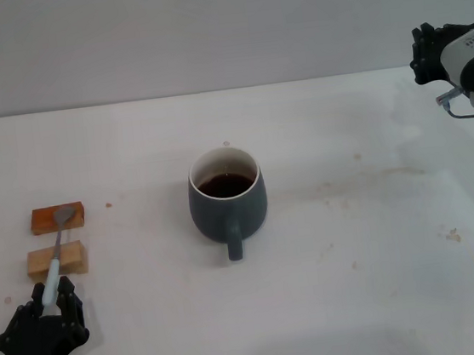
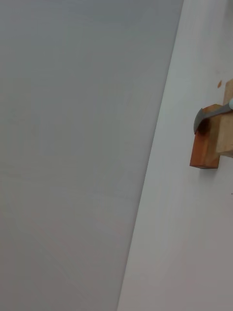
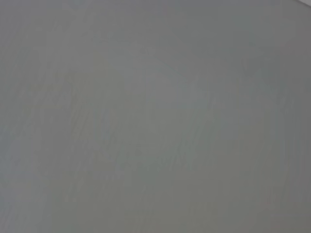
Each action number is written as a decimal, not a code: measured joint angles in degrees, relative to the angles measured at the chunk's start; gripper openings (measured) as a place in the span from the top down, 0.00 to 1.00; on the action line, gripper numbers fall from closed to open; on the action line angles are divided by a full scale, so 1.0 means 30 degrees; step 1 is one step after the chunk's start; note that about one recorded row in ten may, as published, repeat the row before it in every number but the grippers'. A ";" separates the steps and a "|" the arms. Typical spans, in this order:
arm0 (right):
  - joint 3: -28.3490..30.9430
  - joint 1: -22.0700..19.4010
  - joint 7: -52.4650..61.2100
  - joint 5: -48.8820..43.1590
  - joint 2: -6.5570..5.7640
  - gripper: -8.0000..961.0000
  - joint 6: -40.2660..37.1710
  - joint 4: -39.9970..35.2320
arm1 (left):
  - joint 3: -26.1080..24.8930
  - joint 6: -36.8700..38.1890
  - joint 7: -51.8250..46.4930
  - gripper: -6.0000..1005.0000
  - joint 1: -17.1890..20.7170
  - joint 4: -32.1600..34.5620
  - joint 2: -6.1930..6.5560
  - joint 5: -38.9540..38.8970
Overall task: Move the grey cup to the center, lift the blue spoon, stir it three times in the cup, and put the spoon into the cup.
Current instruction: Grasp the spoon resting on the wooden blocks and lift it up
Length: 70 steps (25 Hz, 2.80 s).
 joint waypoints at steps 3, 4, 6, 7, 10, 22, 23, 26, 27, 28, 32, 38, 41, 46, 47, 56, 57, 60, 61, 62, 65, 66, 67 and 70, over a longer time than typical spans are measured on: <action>0.0000 -0.0001 -0.0005 0.0001 0.0017 0.92 0.0006 0.0020 | 0.0000 0.0001 0.0000 0.74 0.0000 0.0000 0.0006 0.0000; 0.0000 -0.0001 -0.0005 0.0001 0.0017 0.92 0.0006 0.0020 | 0.0000 -0.0002 0.0000 0.75 0.0000 -0.0001 0.0009 0.0001; 0.0000 -0.0001 -0.0008 0.0000 0.0018 0.92 0.0008 0.0035 | -0.0010 -0.0034 0.0000 0.76 -0.0002 -0.0001 0.0009 0.0002; 0.0000 -0.0001 -0.0008 0.0000 0.0017 0.92 0.0008 0.0039 | -0.0031 -0.0074 0.0000 0.76 -0.0009 -0.0001 0.0010 -0.0009; -0.0002 -0.0001 -0.0009 0.0000 0.0018 0.92 0.0008 0.0051 | -0.0041 -0.0191 0.0000 0.78 -0.0086 -0.0001 0.0048 -0.0252; -0.0002 -0.0160 -0.0010 0.0000 -0.0013 0.92 0.0225 0.0435 | -0.0051 -0.0047 0.0000 0.83 0.0002 -0.0075 0.0069 -0.0652; -0.0002 -0.0228 -0.0010 0.0000 -0.0017 0.92 0.0254 0.0520 | -0.0029 -0.0041 0.0000 0.83 -0.0021 -0.0098 0.0068 -0.0679; -0.0002 -0.0243 -0.0010 0.0001 -0.0018 0.92 0.0260 0.0534 | -0.0019 -0.0026 0.0000 0.84 -0.0027 -0.0119 0.0068 -0.0678; -0.0002 -0.0244 -0.0011 0.0000 -0.0017 0.92 0.0261 0.0542 | -0.0017 -0.0006 0.0000 0.85 -0.0030 -0.0123 0.0067 -0.0678; -0.0002 -0.0244 -0.0010 0.0000 -0.0012 0.92 0.0268 0.0560 | -0.0011 0.0039 0.0000 0.85 -0.0037 -0.0125 0.0068 -0.0678; -0.0002 -0.0243 -0.0010 0.0000 0.0011 0.92 0.0272 0.0566 | -0.0006 0.0054 0.0000 0.85 -0.0054 -0.0157 0.0074 -0.0677; -0.0002 -0.0235 -0.0010 -0.0001 0.0015 0.92 0.0273 0.0567 | 0.0007 0.0075 -0.0014 0.85 -0.0048 -0.1583 0.0761 -0.0484; -0.0002 -0.0234 -0.0010 0.0000 0.0015 0.92 0.0273 0.0566 | 0.0010 0.0064 0.0000 0.85 -0.0029 -0.2285 0.1177 -0.0350; 0.0014 -0.0234 -0.0010 0.0000 0.0015 0.92 0.0273 0.0556 | -0.0135 -0.0019 0.0129 0.85 0.0010 -0.2925 0.1485 0.0021; 0.0024 -0.0234 -0.0009 0.0000 0.0016 0.92 0.0273 0.0556 | -0.0142 -0.0035 0.0134 0.85 -0.0018 -0.2927 0.1488 0.0023; 0.0181 -0.0234 -0.0010 0.0000 0.0045 0.92 0.0271 0.0565 | -0.0176 -0.0051 0.0160 0.85 -0.0059 -0.2851 0.1502 0.0032; 0.0188 -0.0234 -0.0010 0.0000 0.0046 0.92 0.0271 0.0566 | -0.0197 -0.0043 0.0155 0.85 -0.0040 -0.2787 0.1498 0.0031; 0.0197 -0.0226 -0.0010 0.0000 0.0046 0.93 0.0271 0.0566 | -0.0211 -0.0027 0.0163 0.85 -0.0049 -0.2720 0.1420 0.0032; 0.0200 -0.0216 -0.0009 0.0001 0.0046 0.93 0.0271 0.0565 | -0.0211 -0.0027 0.0163 0.85 -0.0049 -0.2720 0.1420 0.0032; 0.0202 -0.0209 -0.0010 0.0000 0.0046 0.93 0.0271 0.0565 | -0.0230 -0.0013 0.0173 0.85 -0.0057 -0.2702 0.1400 0.0033; 0.0204 -0.0192 -0.0009 0.0000 0.0045 0.93 0.0276 0.0565 | -0.0338 0.0030 0.0177 0.85 -0.0090 -0.2537 0.1303 0.0032; 0.0204 -0.0192 -0.0009 0.0000 0.0045 0.93 0.0276 0.0565 | -0.0338 0.0030 0.0177 0.85 -0.0090 -0.2537 0.1303 0.0032; 0.0204 -0.0185 -0.0009 0.0000 0.0045 0.93 0.0279 0.0566 | -0.0374 0.0039 0.0181 0.85 -0.0110 -0.2435 0.1240 0.0031; 0.0205 -0.0176 -0.0010 0.0000 0.0033 0.93 0.0290 0.0565 | -0.0431 0.0125 0.0203 0.85 -0.0168 -0.2235 0.1064 0.0031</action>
